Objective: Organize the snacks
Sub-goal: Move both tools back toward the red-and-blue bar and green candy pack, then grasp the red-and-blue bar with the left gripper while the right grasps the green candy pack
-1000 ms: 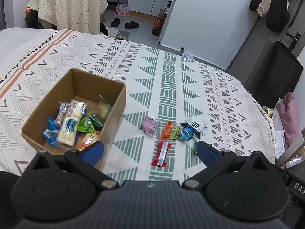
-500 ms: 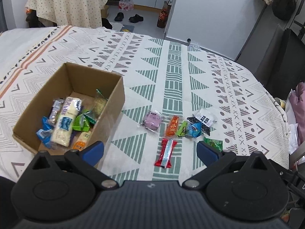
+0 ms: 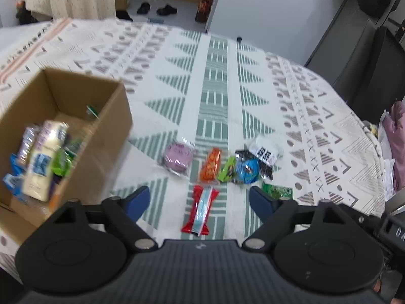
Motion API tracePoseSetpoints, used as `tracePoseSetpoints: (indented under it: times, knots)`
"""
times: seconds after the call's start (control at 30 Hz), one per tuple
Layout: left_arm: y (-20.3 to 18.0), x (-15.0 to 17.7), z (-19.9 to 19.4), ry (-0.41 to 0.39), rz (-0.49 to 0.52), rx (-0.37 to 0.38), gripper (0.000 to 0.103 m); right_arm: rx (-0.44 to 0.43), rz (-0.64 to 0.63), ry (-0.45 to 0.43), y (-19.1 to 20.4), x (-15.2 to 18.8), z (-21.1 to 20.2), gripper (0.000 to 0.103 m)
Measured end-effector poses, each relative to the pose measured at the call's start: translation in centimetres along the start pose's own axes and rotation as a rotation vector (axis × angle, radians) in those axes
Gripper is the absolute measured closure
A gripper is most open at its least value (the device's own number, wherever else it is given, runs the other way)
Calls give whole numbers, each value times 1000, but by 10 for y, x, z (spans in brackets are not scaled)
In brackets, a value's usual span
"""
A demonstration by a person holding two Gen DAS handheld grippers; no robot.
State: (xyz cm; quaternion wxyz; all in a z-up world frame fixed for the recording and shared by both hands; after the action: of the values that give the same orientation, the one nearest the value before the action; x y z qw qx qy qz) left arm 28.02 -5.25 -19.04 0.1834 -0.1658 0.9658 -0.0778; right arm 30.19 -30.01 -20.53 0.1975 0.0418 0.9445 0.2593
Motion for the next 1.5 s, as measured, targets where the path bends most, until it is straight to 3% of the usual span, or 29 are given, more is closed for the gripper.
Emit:
tracePoseSetpoints:
  times: [0.13, 0.37, 0.57, 0.7, 0.9, 0.97, 1.07, 1.1, 1.3, 1.5]
  knots:
    - [-1, 6, 28, 52, 3, -7, 34, 9, -15, 28, 3, -6, 16, 21]
    - [1, 11, 66, 115, -7, -7, 45, 21, -46, 79, 8, -10, 43, 21]
    - [-2, 10, 79, 111, 18, -60, 52, 38, -64, 101, 10, -15, 62, 21]
    - [-1, 10, 79, 115, 19, -97, 83, 50, -90, 113, 15, -16, 71, 21]
    - [3, 8, 77, 109, 17, -81, 84, 79, -112, 113, 17, -16, 78, 24]
    - [5, 7, 74, 104, 16, -78, 84, 99, -114, 113, 15, -19, 81, 31]
    - [6, 5, 68, 99, 14, -78, 84, 88, -93, 130, 11, -19, 85, 49]
    - [6, 4, 65, 95, 14, -78, 84, 76, -94, 132, 12, -18, 85, 60]
    - [6, 1, 42, 64, 22, -63, 84, 67, -107, 107, 18, -14, 69, 70]
    - [8, 0, 16, 30, 15, -49, 85, 50, -101, 71, 23, -2, 45, 71]
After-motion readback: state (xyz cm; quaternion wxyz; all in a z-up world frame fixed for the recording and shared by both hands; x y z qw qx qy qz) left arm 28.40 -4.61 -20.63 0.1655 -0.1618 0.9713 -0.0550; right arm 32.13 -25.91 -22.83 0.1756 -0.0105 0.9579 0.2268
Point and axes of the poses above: each gripper's, at about its wrist camera, not at the fingertips, and z roughly the way its jaws point, y to its left, x to its underside, the point moved 6 cm from there along z, roughly the way its jaws point, and after that the axes turned 11 degrees about y, right-handed, at the moved point
